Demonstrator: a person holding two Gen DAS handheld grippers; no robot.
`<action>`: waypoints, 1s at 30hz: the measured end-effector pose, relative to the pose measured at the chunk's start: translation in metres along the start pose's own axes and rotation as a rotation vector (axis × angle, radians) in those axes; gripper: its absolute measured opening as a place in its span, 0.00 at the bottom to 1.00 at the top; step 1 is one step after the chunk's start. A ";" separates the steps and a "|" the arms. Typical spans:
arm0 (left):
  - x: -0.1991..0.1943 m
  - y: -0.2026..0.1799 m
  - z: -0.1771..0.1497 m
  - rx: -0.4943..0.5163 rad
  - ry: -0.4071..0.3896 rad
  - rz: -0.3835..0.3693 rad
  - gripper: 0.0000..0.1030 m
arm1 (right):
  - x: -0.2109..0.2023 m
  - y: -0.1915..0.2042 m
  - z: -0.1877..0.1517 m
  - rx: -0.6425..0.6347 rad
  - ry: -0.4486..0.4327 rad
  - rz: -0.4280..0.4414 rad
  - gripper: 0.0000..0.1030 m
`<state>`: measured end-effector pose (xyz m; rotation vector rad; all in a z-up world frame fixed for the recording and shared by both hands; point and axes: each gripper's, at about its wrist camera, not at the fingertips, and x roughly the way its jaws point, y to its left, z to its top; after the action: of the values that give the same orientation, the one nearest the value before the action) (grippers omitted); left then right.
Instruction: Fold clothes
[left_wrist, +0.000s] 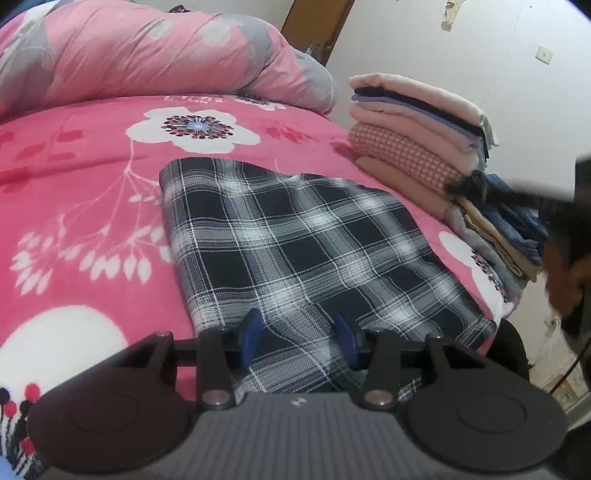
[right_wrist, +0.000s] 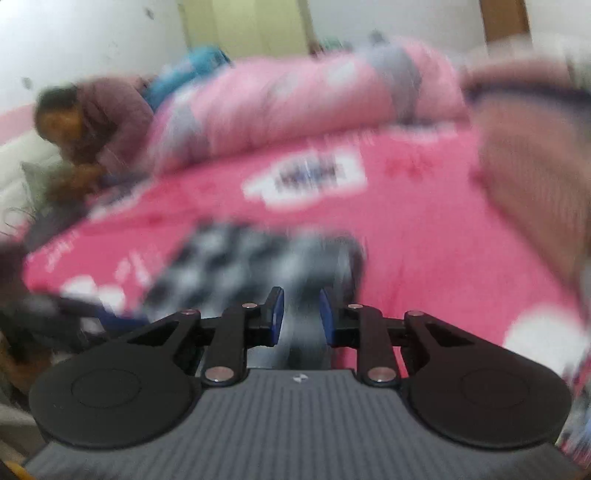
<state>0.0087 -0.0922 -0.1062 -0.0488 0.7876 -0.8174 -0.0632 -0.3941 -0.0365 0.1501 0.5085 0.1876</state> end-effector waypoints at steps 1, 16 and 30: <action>0.001 -0.001 0.001 -0.003 -0.001 0.000 0.45 | 0.009 0.001 0.000 -0.010 0.007 0.002 0.20; -0.011 -0.011 0.007 0.062 0.003 0.005 0.50 | 0.103 0.001 0.020 -0.084 0.135 -0.008 0.18; -0.012 0.002 -0.003 0.023 0.016 -0.011 0.50 | 0.171 -0.046 0.015 0.030 0.294 -0.031 0.17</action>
<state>0.0024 -0.0818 -0.1015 -0.0258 0.7934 -0.8380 0.0969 -0.4040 -0.1126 0.1448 0.8062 0.1729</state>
